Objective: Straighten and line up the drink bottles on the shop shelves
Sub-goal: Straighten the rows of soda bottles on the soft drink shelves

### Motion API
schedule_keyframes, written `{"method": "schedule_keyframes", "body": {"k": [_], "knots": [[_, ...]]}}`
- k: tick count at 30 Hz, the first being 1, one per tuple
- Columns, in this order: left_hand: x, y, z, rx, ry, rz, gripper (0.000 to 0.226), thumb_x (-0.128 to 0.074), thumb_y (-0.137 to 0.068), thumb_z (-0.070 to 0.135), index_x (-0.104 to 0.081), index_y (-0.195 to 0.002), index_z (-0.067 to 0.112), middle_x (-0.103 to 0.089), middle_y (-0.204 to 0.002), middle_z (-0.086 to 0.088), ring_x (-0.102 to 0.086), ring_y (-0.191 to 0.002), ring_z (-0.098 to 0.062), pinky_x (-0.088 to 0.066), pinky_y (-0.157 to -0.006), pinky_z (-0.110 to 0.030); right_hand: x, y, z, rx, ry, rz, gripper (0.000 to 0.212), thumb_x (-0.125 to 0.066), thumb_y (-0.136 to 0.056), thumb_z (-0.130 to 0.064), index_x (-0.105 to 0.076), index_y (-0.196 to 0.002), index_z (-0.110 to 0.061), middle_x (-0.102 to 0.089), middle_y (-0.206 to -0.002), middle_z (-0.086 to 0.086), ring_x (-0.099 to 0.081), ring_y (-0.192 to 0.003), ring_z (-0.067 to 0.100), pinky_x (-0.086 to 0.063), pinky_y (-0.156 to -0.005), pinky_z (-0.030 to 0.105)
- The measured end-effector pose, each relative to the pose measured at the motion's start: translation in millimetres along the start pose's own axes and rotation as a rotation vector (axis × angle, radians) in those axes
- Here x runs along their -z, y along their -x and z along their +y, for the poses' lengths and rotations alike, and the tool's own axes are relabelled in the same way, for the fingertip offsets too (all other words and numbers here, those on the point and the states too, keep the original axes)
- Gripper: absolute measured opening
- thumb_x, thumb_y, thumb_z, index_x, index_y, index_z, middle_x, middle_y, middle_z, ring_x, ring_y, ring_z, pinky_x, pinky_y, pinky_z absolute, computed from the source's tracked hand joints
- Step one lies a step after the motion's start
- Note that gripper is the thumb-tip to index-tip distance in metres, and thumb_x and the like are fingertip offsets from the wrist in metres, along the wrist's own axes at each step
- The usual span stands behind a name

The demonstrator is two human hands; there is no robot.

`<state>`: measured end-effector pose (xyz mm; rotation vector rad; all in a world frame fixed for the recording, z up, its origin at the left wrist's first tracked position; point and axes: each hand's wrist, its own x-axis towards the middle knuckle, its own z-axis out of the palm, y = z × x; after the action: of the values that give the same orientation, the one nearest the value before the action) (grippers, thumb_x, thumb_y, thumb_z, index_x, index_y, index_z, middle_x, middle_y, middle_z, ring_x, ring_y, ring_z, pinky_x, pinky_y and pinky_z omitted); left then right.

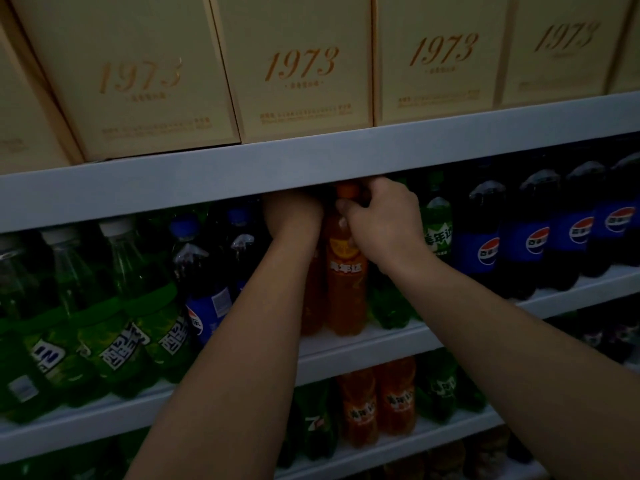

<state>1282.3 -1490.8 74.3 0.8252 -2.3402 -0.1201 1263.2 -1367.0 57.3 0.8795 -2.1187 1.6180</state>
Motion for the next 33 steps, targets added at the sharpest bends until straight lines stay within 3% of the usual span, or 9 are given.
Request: {"method": "schedule_keyframes", "body": {"k": [2, 5, 9, 13, 17, 21, 24, 28, 33], "knots": [[2.9, 3.2, -1.4, -0.006, -0.053, 0.02, 0.026, -0.04, -0.098, 0.021, -0.052, -0.12, 0.015, -0.053, -0.126, -0.013, -0.049, -0.115, -0.03, -0.029, -0.079, -0.027, 1.3, 0.6, 0.2, -0.013, 0.005, 0.012, 0.011, -0.064, -0.083, -0.027, -0.064, -0.087, -0.018, -0.067, -0.078, 0.001, -0.065, -0.068, 0.02, -0.057, -0.068, 0.039], [6.6, 7.6, -6.8, -0.039, -0.131, 0.037, 0.03, -0.039, -0.099, 0.016, -0.048, -0.127, 0.012, -0.048, -0.133, -0.016, -0.044, -0.122, -0.033, -0.035, -0.093, -0.031, 1.5, 0.9, -0.9, -0.017, 0.021, 0.008, 0.012, -0.063, -0.084, -0.027, -0.064, -0.088, -0.016, -0.067, -0.08, 0.003, -0.066, -0.072, 0.024, -0.057, -0.071, 0.04], [16.9, 15.1, -4.7, -0.088, -0.089, 0.038, 0.035, -0.032, -0.1, 0.01, -0.044, -0.133, 0.005, -0.043, -0.139, -0.019, -0.036, -0.128, -0.035, -0.03, -0.102, -0.033, 0.6, 0.2, -3.1, -0.002, 0.075, 0.004, 0.011, -0.062, -0.085, -0.026, -0.064, -0.087, -0.015, -0.065, -0.08, 0.003, -0.063, -0.075, 0.021, -0.056, -0.072, 0.038], [23.5, 14.7, -4.9, -0.097, -0.038, -0.077, 0.036, -0.037, -0.1, 0.01, -0.044, -0.134, 0.002, -0.045, -0.139, -0.019, -0.042, -0.126, -0.03, -0.037, -0.095, -0.017, 1.4, -2.2, -4.7, 0.005, 0.117, -0.031, 0.012, -0.06, -0.087, -0.025, -0.063, -0.088, -0.014, -0.065, -0.079, 0.003, -0.062, -0.072, 0.018, -0.056, -0.07, 0.037], [30.3, 22.3, -6.8, -0.109, 0.214, -0.031, 0.033, -0.034, -0.098, 0.003, -0.048, -0.128, 0.001, -0.047, -0.133, -0.021, -0.04, -0.124, -0.036, -0.03, -0.104, -0.036, 3.7, -4.0, -6.2, 0.022, 0.118, -0.08, 0.015, -0.06, -0.086, -0.027, -0.064, -0.097, -0.017, -0.065, -0.082, 0.001, -0.061, -0.072, 0.015, -0.056, -0.068, 0.034], [30.2, 28.1, -12.1, -0.031, 0.415, -0.117, 0.016, -0.043, -0.092, 0.003, -0.059, -0.092, 0.001, -0.057, -0.098, -0.015, -0.051, -0.093, -0.027, -0.038, -0.076, -0.026, 7.1, -5.4, -3.2, -0.025, 0.082, -0.118, 0.017, -0.061, -0.086, -0.031, -0.065, -0.094, -0.018, -0.066, -0.081, 0.0, -0.063, -0.071, 0.014, -0.055, -0.061, 0.03], [32.4, 37.2, -12.8, -0.025, 0.441, -0.076, 0.013, -0.049, -0.089, 0.009, -0.061, -0.089, 0.002, -0.053, -0.076, -0.004, -0.049, -0.076, -0.019, -0.033, -0.056, -0.021, 7.0, -4.8, -1.1, -0.024, 0.056, -0.123, 0.009, -0.059, -0.087, -0.03, -0.063, -0.091, -0.022, -0.065, -0.079, -0.003, -0.062, -0.069, 0.01, -0.054, -0.059, 0.027], [37.0, 50.2, -15.0, -0.05, 0.449, -0.006, 0.016, -0.054, -0.089, 0.017, -0.062, -0.087, 0.003, -0.055, -0.074, -0.005, -0.051, -0.069, -0.019, -0.035, -0.06, -0.023, 5.9, -2.6, 0.6, -0.014, 0.091, -0.096, 0.011, -0.059, -0.088, -0.032, -0.063, -0.087, -0.021, -0.064, -0.078, -0.006, -0.06, -0.07, 0.008, -0.048, -0.061, 0.024], [40.5, 61.6, -19.4, -0.088, 0.483, 0.005, 0.015, -0.058, -0.086, 0.021, -0.062, -0.086, 0.007, -0.059, -0.074, -0.002, -0.051, -0.062, -0.008, -0.033, -0.044, -0.016, 2.6, 1.4, 0.6, 0.011, 0.139, -0.068, 0.015, -0.057, -0.089, -0.035, -0.063, -0.087, -0.021, -0.063, -0.079, -0.004, -0.058, -0.07, 0.009, -0.04, -0.054, 0.019]]}}
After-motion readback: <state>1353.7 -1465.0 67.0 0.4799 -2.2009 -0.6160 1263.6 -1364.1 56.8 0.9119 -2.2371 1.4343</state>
